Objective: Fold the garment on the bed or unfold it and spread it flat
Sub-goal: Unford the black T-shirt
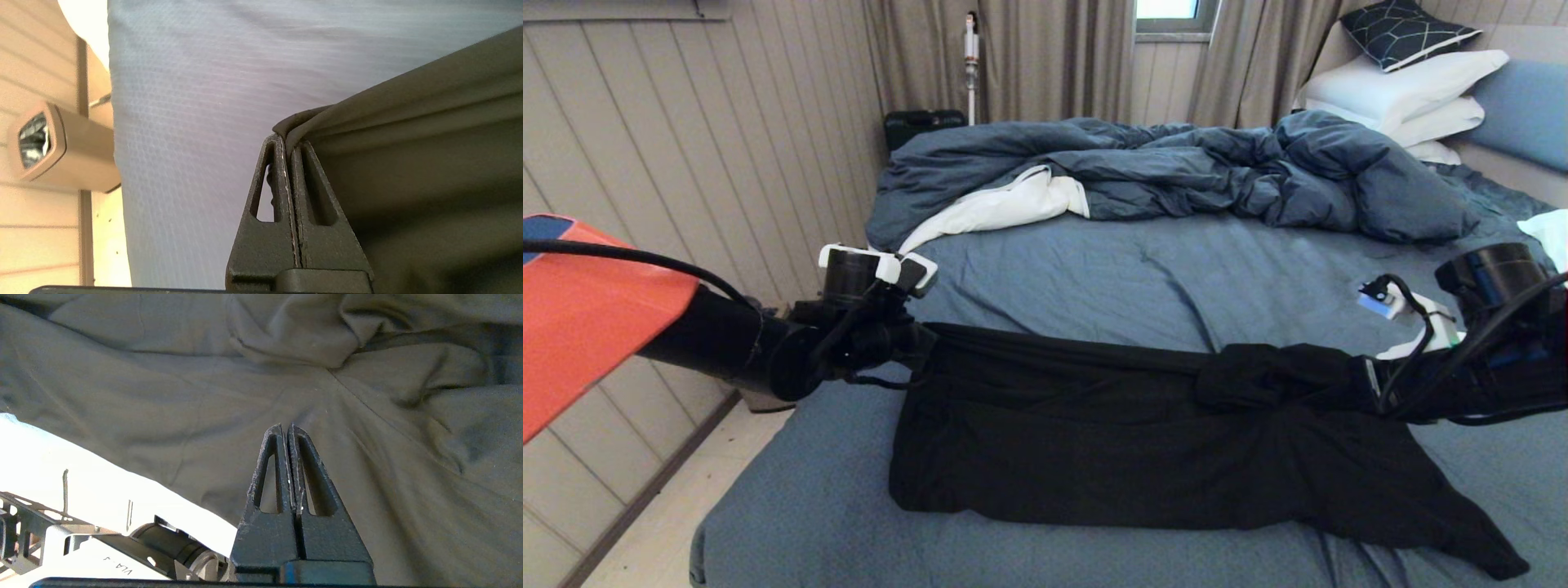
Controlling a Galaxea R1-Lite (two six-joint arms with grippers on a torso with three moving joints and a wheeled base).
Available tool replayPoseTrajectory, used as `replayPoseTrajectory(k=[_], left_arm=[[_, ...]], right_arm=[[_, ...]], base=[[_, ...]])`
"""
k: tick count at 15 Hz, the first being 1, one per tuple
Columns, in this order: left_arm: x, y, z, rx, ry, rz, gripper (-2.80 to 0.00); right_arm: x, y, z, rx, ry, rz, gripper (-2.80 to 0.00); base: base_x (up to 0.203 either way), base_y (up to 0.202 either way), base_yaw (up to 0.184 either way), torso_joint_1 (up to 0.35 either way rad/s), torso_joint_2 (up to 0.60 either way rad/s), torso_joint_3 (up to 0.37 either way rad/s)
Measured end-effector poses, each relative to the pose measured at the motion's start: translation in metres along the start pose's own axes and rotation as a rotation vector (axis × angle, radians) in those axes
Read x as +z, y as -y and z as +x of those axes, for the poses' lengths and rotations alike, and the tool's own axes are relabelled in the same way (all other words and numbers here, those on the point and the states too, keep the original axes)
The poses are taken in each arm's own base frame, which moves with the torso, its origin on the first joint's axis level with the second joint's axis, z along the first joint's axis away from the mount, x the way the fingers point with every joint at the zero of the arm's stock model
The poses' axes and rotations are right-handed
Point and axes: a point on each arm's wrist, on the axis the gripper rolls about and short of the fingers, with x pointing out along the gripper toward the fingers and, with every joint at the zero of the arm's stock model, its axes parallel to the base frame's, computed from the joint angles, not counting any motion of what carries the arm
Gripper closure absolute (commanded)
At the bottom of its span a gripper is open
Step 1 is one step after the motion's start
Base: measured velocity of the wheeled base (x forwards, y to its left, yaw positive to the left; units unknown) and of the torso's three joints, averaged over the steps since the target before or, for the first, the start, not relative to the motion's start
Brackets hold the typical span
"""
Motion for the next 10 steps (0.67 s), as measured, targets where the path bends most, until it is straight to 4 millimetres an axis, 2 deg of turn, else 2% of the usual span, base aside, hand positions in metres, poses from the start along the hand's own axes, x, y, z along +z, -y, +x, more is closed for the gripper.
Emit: replayPoseTrajectory(k=[4,10], left_arm=[[-0.011,-0.013,0.038,0.011,-0.021,-0.024,0.00],[-0.003,-0.023,0.079,0.056,0.032,-0.082,0.00]], right_arm=[[-0.001,-0.001,0.000,0.003,-0.004,-0.002,0.00],[0.000,0.000,0.002,0.003,0.007,-0.008,0.00]], base=[[0.000,0.000,0.000,0.000,0.00,0.000],[0.000,0.000,0.000,0.000,0.00,0.000]])
